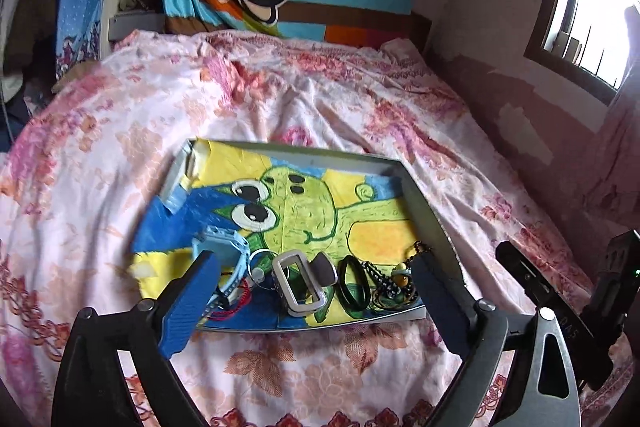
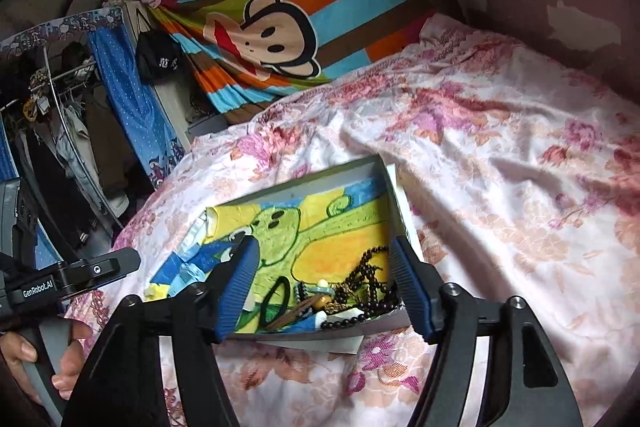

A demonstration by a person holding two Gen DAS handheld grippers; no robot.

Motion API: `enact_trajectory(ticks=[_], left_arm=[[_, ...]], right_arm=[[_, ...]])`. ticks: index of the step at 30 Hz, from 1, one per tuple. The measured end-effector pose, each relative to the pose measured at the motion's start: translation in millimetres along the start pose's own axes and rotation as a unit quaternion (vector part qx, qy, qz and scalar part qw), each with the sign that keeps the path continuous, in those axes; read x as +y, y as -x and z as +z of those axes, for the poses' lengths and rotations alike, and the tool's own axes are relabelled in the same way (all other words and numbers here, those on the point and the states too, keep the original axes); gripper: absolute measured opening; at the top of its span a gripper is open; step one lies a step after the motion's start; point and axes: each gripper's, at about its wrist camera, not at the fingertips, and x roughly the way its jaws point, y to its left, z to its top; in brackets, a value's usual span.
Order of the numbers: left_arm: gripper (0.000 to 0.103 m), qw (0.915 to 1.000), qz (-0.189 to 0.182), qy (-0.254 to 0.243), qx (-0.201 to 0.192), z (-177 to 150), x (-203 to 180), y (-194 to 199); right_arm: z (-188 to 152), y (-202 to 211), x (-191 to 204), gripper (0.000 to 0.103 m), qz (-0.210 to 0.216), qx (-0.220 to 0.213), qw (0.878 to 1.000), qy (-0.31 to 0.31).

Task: Organize jewelry
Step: 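Lift both open tools away from the tray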

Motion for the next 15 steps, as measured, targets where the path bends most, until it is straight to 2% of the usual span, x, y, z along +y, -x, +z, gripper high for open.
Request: enact_trajectory(ticks=[3,6,12,14,15], left_arm=[[0.101,0.9994,0.009,-0.012,-0.030,3,-1,31],[0.103,0.9982,0.016,-0.020,-0.055,2,-1,63],[0.103,0.9948,0.022,-0.029,-0.095,-11,1,118],[0.103,0.9929,0.024,-0.036,-0.111,-22,1,138],[0.103,0.9919,0.026,-0.040,-0.118,-27,2,148]], right_arm=[[10,29,15,0.081,0.001,-0.026,1.000,0.013],[17,61,34,0.088,0.001,-0.052,0.998,0.031],[14,127,70,0.092,-0.003,-0.091,0.994,0.065],[11,145,81,0.096,-0.007,-0.099,0.992,0.078],[7,154,86,0.102,-0.010,-0.105,0.991,0.084]])
